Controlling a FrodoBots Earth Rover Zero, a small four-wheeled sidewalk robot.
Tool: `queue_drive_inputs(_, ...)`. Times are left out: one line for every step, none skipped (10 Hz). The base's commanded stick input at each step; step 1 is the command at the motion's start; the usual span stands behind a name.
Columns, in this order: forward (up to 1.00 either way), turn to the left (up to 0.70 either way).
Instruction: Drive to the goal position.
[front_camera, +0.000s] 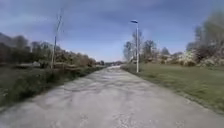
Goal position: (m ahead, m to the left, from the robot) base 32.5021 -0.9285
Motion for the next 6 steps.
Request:
queue_drive_inputs(0.85,0.00)
queue_drive_inputs(0.85,0.00)
queue_drive_inputs(0.85,0.00)
queue_drive_inputs(0.85,0.00)
queue_drive_inputs(0.85,0.00)
queue_drive_inputs(0.85,0.00)
